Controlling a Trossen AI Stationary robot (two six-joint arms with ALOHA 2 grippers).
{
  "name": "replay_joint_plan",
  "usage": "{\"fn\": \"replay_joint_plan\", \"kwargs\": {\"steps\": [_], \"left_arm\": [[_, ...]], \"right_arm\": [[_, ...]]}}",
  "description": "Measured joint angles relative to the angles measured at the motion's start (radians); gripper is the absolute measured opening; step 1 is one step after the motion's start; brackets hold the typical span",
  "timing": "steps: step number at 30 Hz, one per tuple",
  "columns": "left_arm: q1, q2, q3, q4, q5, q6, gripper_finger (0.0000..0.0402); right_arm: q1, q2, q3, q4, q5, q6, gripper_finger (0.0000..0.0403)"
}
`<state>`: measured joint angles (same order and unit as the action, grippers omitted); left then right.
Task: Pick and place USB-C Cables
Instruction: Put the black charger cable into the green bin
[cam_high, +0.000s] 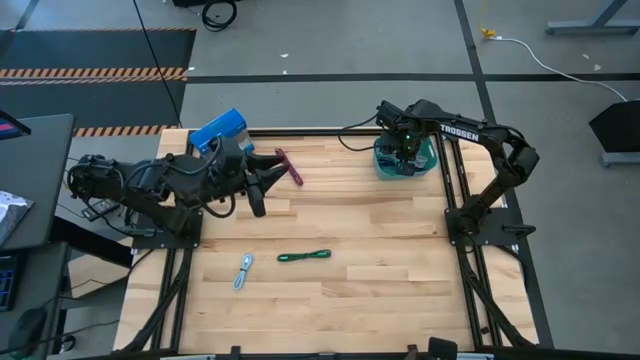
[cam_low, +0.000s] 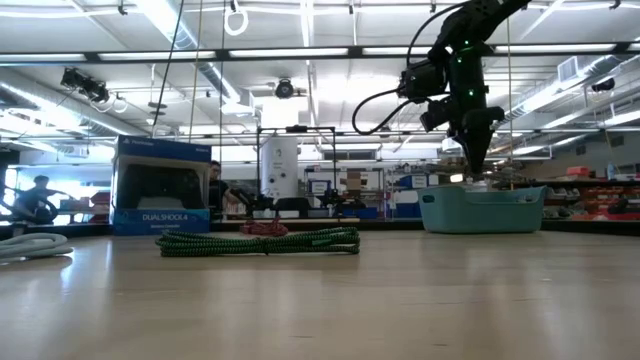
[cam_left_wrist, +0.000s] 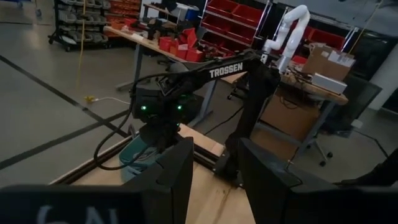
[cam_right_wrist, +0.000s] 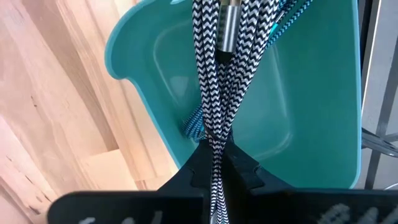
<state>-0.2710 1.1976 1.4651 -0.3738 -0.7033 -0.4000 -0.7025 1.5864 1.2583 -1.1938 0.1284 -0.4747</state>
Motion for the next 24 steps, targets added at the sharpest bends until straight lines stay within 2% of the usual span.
{"fn": "replay_joint_plan", "kwargs": {"steps": [5, 9, 24], "left_arm": [[0.0, 0.0, 0.0, 0.002, 0.0, 0.048, 0.0135], [0.0, 0.0, 0.0, 0.003, 0.0, 0.018, 0.0135], [-0.016, 0.0, 0.0, -0.003, 0.009, -0.009, 0.0135]], "right_arm": [[0.0, 0.0, 0.0, -0.001, 0.0, 0.0, 0.0022], [0.0, 0.0, 0.0, -0.003, 0.001, 0.009, 0.0039], [0.001, 0.0, 0.0, 0.021, 0.014, 0.054, 0.018]]}}
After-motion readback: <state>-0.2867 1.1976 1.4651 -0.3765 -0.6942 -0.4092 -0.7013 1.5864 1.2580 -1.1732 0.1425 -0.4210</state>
